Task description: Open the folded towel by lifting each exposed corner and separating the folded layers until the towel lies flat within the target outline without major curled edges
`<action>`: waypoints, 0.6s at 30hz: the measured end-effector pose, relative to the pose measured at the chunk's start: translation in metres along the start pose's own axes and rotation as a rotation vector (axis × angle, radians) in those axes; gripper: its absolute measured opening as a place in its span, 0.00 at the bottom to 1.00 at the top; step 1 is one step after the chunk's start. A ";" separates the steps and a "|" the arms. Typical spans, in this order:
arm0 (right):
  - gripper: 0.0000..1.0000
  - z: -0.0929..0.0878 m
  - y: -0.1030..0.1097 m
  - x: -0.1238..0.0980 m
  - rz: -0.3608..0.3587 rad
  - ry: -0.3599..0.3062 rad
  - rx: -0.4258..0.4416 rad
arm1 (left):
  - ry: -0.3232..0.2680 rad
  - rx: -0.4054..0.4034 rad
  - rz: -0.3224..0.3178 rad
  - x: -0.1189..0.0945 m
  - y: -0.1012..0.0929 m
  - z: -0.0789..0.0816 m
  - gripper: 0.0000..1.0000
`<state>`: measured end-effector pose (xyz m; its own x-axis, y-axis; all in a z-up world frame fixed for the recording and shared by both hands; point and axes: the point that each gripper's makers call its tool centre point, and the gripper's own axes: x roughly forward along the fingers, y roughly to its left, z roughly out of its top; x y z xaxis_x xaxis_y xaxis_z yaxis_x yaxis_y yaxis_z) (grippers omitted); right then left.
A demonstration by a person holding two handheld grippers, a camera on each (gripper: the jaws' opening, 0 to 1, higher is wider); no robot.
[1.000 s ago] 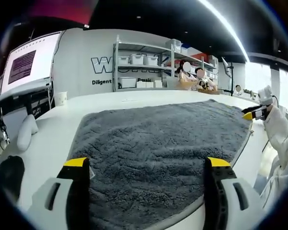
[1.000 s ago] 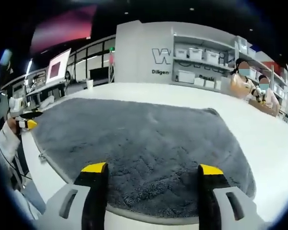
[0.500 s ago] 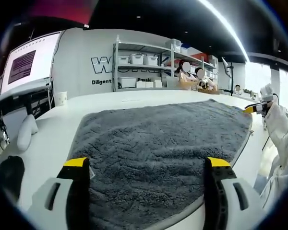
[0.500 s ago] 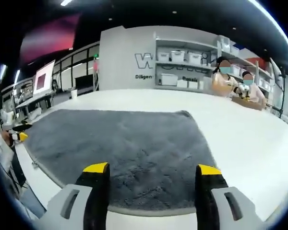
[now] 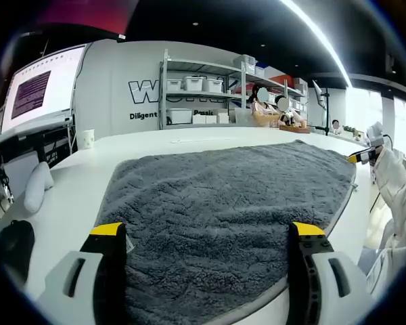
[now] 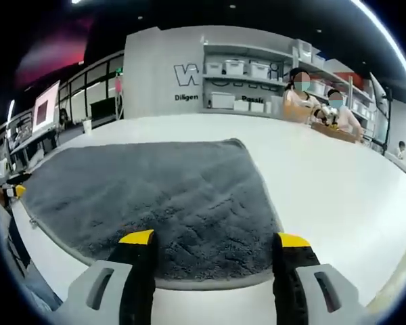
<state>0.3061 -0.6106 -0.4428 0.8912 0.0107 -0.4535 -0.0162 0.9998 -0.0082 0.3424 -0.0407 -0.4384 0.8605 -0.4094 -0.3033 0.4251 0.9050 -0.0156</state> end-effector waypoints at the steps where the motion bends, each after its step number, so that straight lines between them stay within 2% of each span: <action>1: 0.67 0.000 0.000 0.000 0.000 0.002 -0.002 | 0.000 0.000 0.000 0.000 0.000 0.000 0.98; 18: 0.67 -0.003 0.001 -0.003 0.015 -0.008 -0.011 | 0.002 0.000 0.001 0.001 0.000 0.000 0.98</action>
<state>0.3018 -0.6101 -0.4437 0.8945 0.0262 -0.4463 -0.0350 0.9993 -0.0114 0.3432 -0.0406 -0.4381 0.8605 -0.4078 -0.3051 0.4237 0.9057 -0.0156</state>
